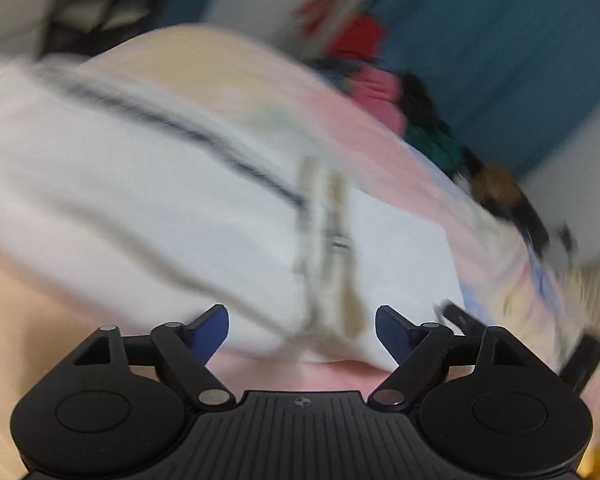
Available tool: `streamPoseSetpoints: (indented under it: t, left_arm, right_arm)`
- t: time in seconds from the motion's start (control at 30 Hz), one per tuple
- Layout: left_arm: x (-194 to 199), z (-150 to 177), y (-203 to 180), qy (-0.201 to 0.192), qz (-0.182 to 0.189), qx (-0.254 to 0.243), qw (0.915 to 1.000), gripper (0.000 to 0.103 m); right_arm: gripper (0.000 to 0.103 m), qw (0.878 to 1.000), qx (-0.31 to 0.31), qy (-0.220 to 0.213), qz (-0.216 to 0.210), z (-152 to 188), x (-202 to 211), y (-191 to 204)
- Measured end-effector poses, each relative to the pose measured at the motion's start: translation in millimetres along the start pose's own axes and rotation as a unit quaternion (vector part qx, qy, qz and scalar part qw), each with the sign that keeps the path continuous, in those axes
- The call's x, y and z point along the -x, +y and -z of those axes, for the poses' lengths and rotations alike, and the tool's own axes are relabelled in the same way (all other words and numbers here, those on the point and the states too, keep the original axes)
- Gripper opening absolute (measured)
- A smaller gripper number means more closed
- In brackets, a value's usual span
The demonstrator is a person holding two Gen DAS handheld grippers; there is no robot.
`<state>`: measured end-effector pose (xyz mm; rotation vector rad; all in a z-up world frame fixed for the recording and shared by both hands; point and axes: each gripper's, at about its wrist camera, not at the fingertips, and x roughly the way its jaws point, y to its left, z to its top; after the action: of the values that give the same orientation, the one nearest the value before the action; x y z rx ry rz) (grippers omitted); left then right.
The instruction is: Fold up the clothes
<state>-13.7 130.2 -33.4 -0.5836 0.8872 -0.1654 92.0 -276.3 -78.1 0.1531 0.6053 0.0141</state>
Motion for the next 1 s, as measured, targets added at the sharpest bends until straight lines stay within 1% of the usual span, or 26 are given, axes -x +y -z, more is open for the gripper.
streamPoseSetpoints:
  t: [0.03,0.07,0.13,0.2,0.27,0.33,0.4,0.43,0.53,0.57,0.67,0.73,0.8,0.83,0.9,0.93,0.97,1.0]
  left_arm:
    - [4.1,-4.2,18.5,0.001,-0.015,0.044,0.9989,0.09]
    - [8.1,-8.4,37.0,0.003,-0.031,0.089,0.9956,0.091]
    - [10.3,-16.8,69.8,-0.003,-0.054,0.171,0.9837,0.091]
    - [8.8,-25.2,100.0,-0.014,-0.073,0.249,0.9655,0.09]
    - [6.9,-33.8,129.5,-0.025,-0.087,0.326,0.9412,0.09]
    - [4.0,-43.3,150.3,-0.048,-0.07,0.388,0.9175,0.09]
    - [2.1,-56.0,164.2,-0.081,-0.065,0.418,0.9024,0.089]
    - [1.5,-63.1,168.3,-0.095,-0.068,0.418,0.9011,0.089]
    - [1.8,-81.3,179.6,-0.134,-0.084,0.408,0.8993,0.081]
    - [2.1,-86.7,183.7,-0.147,-0.091,0.403,0.8985,0.078]
    - [2.4,-98.5,198.6,-0.185,-0.119,0.391,0.894,0.063]
    - [0.9,-104.1,203.4,-0.197,-0.13,0.38,0.8943,0.058]
    - [1.0,-112.0,203.2,-0.208,-0.14,0.362,0.898,0.05]
    - [-0.2,-115.8,200.1,-0.213,-0.147,0.346,0.9019,0.047]
    - [-1.3,-123.6,188.1,-0.222,-0.166,0.308,0.9102,0.034]
    - [-1.9,-127.4,180.3,-0.227,-0.176,0.288,0.9136,0.03]
    - [-0.2,-129.3,171.4,-0.234,-0.183,0.269,0.9159,0.023]
    - [4.1,-128.9,162.0,-0.244,-0.187,0.252,0.9174,0.019]
  right_arm:
    - [0.067,1.0,-0.003,-0.001,-0.001,-0.8,2.2,-0.6]
    - [0.067,1.0,-0.005,-0.002,-0.003,-1.7,4.0,-0.7]
    - [0.067,1.0,-0.007,-0.004,-0.006,-2.5,5.4,1.4]
    - [0.067,1.0,-0.008,-0.008,-0.012,-2.3,5.1,4.8]
    - [0.067,1.0,-0.008,-0.01,-0.023,-1.9,4.6,8.9]
    - [0.067,0.999,0.001,-0.01,-0.033,-1.3,4.3,14.5]
    - [0.067,0.999,0.016,-0.012,-0.04,-0.5,5.0,21.7]
    - [0.067,0.999,0.024,-0.013,-0.044,0.0,5.6,26.2]
    - [0.067,0.997,0.047,-0.018,-0.064,0.8,9.8,41.9]
    - [0.067,0.996,0.055,-0.02,-0.072,1.1,12.1,47.3]
    - [0.067,0.991,0.086,-0.031,-0.101,5.4,19.5,65.6]
    - [0.067,0.986,0.108,-0.025,-0.122,10.5,18.7,79.2]
    - [0.067,0.982,0.13,-0.003,-0.137,17.5,10.5,91.8]
    - [0.067,0.98,0.14,0.008,-0.141,21.2,5.6,97.2]
    - [0.068,0.978,0.156,0.028,-0.137,29.8,-7.1,104.5]
    - [0.068,0.977,0.163,0.033,-0.135,32.9,-11.4,107.1]
    - [0.068,0.976,0.166,0.028,-0.136,32.9,-11.4,107.4]
    - [0.067,0.977,0.161,0.027,-0.138,30.9,-10.4,106.0]
